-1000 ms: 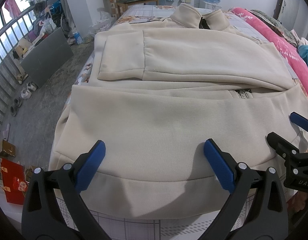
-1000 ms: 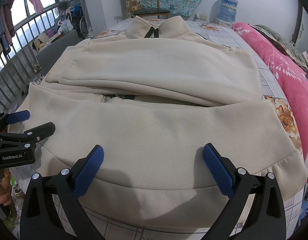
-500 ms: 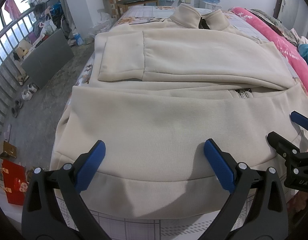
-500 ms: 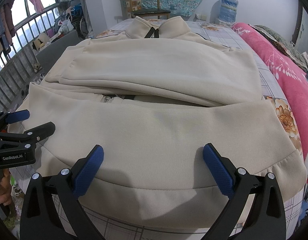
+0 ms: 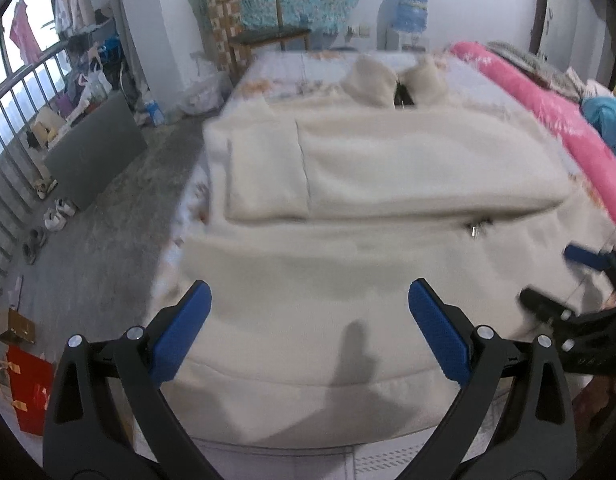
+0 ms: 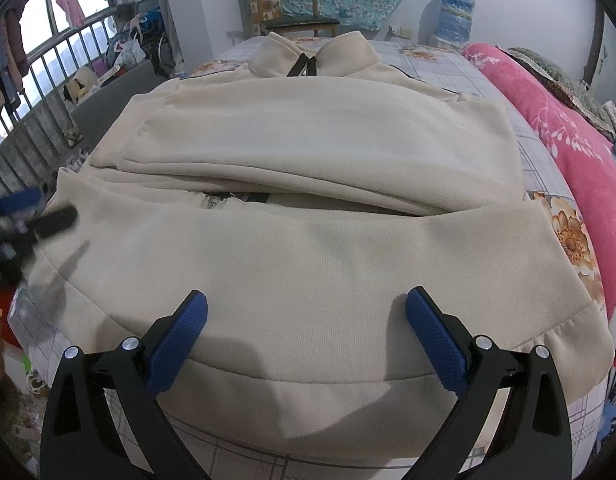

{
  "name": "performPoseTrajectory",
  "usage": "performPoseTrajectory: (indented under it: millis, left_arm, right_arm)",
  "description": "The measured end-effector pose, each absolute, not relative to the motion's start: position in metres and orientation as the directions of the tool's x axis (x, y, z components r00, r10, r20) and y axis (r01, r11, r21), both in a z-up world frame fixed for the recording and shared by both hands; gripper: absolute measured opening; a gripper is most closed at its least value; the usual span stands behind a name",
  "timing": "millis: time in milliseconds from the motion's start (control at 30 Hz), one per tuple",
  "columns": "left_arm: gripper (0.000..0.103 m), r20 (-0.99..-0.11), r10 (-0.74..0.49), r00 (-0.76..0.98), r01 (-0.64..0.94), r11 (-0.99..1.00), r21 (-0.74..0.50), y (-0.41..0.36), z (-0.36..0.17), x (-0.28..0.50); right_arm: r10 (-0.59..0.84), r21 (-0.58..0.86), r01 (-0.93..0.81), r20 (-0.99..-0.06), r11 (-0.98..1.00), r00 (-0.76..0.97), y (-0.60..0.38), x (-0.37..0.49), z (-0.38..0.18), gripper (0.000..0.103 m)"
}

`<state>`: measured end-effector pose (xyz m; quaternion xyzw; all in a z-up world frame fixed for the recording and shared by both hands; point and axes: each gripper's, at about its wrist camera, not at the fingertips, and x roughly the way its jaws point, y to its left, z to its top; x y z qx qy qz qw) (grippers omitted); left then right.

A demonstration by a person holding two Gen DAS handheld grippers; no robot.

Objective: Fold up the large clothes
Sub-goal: 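Move both tools up to the jacket collar, then grasp the jacket collar with both tools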

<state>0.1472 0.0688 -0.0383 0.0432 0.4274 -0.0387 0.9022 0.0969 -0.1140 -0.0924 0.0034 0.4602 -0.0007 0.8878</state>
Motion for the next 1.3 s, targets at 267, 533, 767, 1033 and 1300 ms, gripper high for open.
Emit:
performPoseTrajectory:
  millis: [267,533,767,1033,1300]
  left_arm:
    - [0.096,-0.728,-0.069,0.683,0.073,0.997,-0.026,0.092,0.012,0.167]
    - [0.095,-0.700,-0.094,0.708,0.062,0.996,-0.071,0.098,0.043,0.196]
    - [0.095,-0.696,-0.115,0.709,0.034,0.991,-0.129,0.103,0.053,0.214]
    - [0.095,-0.678,-0.142,0.721,0.045,0.986,-0.159,0.099,0.072,0.244]
    - [0.095,-0.655,-0.230,0.719,0.099,0.968,-0.231,0.085,0.082,0.325]
  right_arm:
    - [0.046,0.029,-0.038,-0.773,0.999,0.633,-0.116,0.097,-0.067,0.097]
    - [0.100,0.056,-0.085,-0.710,0.995,0.697,-0.114,0.105,-0.025,0.097]
    - [0.121,0.037,-0.130,-0.666,0.991,0.736,-0.104,0.112,0.007,0.097]
    - [0.336,0.174,-0.301,-0.674,0.938,0.658,-0.130,0.143,0.048,0.097]
    - [0.218,0.149,-0.162,-0.738,0.976,0.638,-0.200,0.254,0.073,0.097]
